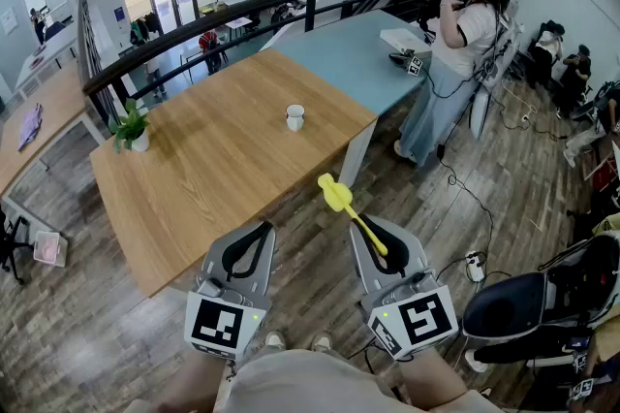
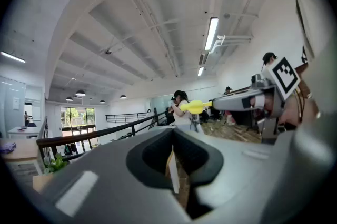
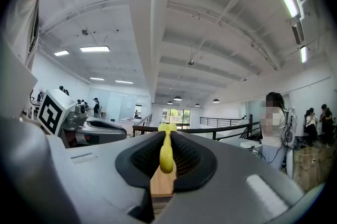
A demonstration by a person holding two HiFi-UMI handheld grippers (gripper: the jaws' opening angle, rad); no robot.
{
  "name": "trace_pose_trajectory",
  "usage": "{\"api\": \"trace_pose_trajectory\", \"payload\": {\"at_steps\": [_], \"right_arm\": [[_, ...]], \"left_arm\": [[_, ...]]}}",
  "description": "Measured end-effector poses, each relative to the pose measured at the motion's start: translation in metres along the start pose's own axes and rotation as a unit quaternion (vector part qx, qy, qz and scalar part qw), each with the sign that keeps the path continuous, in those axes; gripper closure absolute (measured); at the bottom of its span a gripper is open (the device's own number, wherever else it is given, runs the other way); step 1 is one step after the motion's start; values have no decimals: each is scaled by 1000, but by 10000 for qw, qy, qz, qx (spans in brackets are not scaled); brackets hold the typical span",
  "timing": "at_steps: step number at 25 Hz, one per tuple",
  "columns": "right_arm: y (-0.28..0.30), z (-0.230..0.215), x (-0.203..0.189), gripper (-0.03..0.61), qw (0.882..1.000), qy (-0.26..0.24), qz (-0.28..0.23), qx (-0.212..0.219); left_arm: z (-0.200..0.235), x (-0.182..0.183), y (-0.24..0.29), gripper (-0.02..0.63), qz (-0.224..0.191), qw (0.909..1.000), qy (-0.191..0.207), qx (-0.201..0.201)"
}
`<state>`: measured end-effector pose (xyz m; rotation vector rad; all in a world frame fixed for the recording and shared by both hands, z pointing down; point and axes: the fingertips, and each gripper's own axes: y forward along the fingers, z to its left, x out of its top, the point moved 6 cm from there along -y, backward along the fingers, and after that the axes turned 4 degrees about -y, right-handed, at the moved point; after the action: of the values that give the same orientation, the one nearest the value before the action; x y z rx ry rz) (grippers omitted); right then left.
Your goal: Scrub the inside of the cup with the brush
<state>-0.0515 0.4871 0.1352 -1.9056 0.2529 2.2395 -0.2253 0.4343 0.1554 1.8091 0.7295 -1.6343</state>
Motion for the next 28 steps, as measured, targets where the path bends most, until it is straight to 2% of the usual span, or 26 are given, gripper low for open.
{"api": "trace_pose_trajectory", "payload": {"at_steps": [15, 22, 28], "right_arm": [[-1, -9, -10, 545, 9999, 145, 0, -72], [1, -13, -19, 545, 9997, 187, 57, -124], [-14, -34, -24, 545, 9997, 243, 67, -10]], "left_arm": [[-12, -12, 16, 611, 229, 9995, -5, -203], [-6, -17, 18, 611, 153, 9998, -76, 111], [-35, -13, 31, 611, 232, 9997, -37, 108]]}}
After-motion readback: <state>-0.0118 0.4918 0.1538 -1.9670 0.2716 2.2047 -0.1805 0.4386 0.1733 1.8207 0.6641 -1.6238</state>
